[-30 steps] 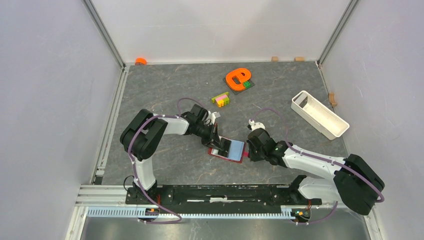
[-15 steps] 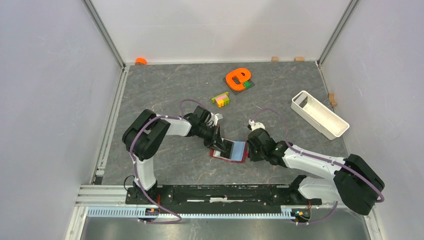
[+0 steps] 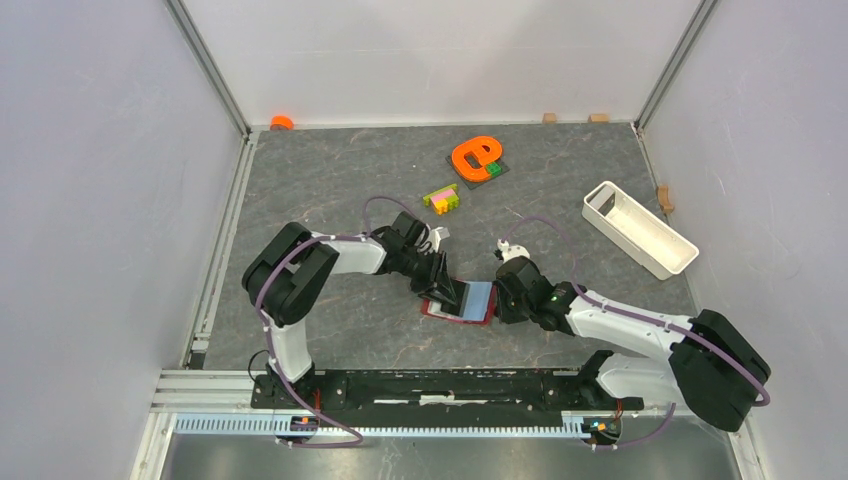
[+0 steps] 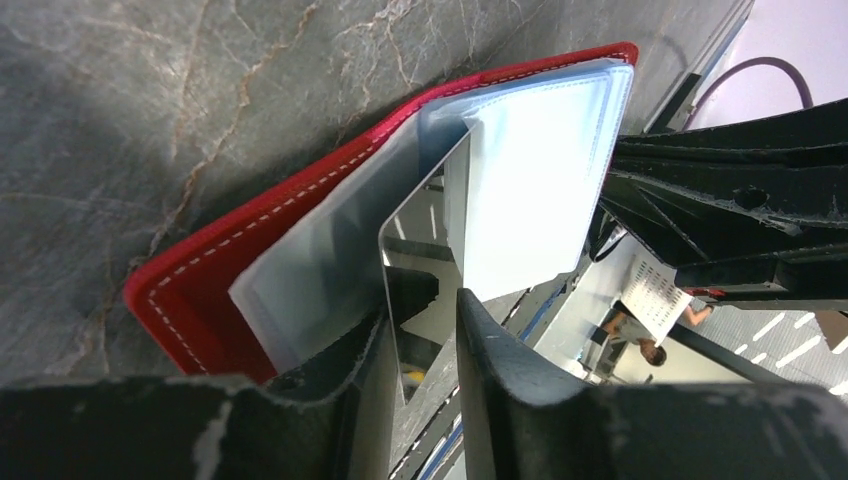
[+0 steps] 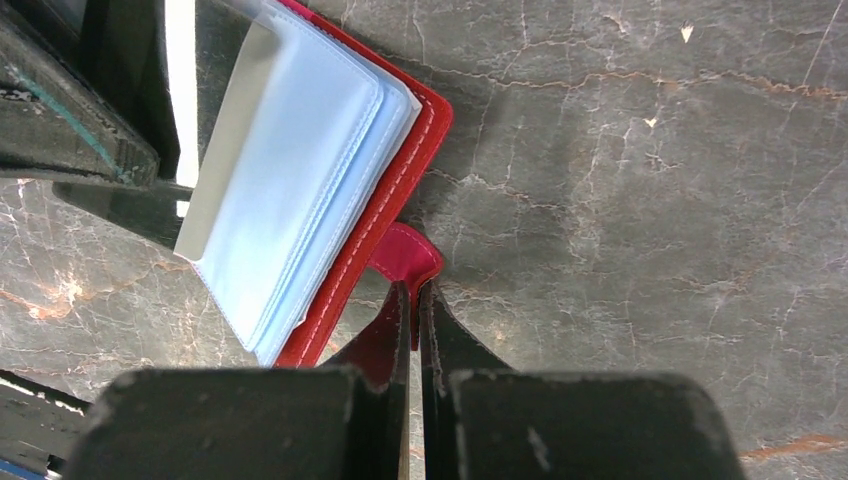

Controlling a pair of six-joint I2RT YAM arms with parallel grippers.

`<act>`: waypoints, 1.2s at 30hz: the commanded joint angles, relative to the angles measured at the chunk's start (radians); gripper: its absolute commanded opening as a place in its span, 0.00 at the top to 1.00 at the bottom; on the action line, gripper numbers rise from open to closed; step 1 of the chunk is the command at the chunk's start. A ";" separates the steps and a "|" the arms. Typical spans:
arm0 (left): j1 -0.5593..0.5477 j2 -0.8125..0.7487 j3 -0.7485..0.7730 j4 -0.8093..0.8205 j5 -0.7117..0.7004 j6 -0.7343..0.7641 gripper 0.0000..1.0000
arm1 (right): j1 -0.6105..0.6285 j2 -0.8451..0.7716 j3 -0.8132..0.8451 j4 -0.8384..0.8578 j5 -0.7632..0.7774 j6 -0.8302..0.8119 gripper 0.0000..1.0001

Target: Put the credit cards into the card holder

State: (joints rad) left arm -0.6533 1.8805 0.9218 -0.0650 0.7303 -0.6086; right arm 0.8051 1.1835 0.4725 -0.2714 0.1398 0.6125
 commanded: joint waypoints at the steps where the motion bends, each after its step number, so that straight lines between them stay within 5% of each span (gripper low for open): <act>1: -0.003 -0.052 0.014 -0.086 -0.131 0.037 0.62 | 0.006 -0.022 -0.002 -0.002 0.012 0.019 1.00; 17: -0.012 -0.167 0.077 -0.300 -0.311 0.158 0.37 | 0.006 -0.020 -0.011 0.006 0.004 0.017 1.00; 36: -0.091 -0.143 0.122 -0.277 -0.300 0.144 0.36 | 0.006 -0.024 -0.022 0.016 -0.008 0.021 1.00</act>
State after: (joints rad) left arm -0.7189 1.7260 0.9852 -0.3519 0.4454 -0.4908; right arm 0.8051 1.1770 0.4591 -0.2672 0.1333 0.6239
